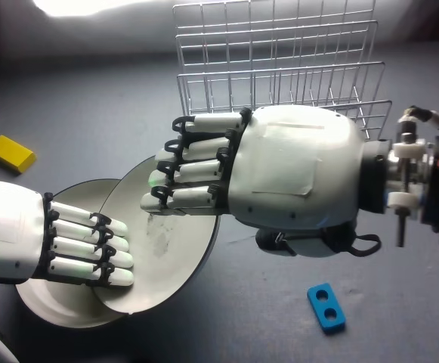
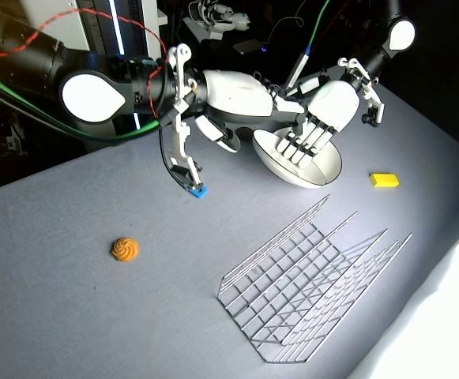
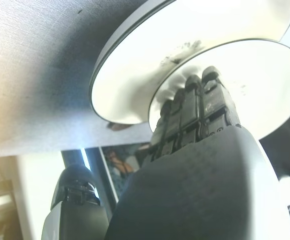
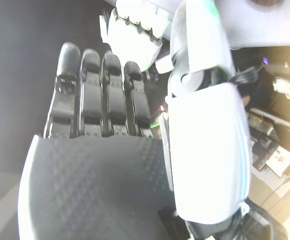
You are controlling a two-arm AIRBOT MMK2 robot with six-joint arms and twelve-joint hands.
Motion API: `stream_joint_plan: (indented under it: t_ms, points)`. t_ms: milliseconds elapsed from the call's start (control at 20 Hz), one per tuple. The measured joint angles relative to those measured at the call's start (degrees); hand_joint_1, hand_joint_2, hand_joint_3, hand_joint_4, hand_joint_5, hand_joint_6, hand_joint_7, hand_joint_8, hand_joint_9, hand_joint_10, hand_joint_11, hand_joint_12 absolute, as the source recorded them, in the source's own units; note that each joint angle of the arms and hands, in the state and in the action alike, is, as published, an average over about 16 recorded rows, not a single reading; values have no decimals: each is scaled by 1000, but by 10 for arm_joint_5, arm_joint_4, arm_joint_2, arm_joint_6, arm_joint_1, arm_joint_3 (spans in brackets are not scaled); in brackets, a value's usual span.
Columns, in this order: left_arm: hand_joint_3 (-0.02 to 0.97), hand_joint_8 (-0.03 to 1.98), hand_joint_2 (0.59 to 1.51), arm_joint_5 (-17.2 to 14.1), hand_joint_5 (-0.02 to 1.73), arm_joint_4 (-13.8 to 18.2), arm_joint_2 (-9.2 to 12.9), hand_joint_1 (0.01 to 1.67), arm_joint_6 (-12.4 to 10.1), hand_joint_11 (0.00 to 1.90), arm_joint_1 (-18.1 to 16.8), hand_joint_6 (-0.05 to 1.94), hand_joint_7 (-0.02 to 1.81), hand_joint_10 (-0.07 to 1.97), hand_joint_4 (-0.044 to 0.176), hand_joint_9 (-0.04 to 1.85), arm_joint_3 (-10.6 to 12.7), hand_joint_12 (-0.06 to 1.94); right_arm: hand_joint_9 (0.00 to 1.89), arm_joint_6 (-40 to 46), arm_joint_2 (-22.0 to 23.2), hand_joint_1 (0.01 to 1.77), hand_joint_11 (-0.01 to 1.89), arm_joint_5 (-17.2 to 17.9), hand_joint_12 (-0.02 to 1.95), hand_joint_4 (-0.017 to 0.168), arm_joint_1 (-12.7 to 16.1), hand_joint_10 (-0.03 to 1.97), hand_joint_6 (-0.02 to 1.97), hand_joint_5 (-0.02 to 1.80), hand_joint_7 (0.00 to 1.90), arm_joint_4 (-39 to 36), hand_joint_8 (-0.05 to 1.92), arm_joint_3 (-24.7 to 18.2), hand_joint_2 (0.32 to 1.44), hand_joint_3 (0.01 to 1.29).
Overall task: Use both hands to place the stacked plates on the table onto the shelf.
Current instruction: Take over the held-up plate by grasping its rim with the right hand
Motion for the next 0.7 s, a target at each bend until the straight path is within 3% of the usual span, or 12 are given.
stream_joint_plan:
  t_ms: [700]
  points:
    - [18, -13, 1063, 2, 20, -6, 0, 15, -10, 14, 5, -20, 12, 13, -9, 26, -4, -5, 486, -5, -108, 1201, 46, -9, 1203, 6, -14, 38, 23, 485, 522, 1, 15, 94, 967, 18]
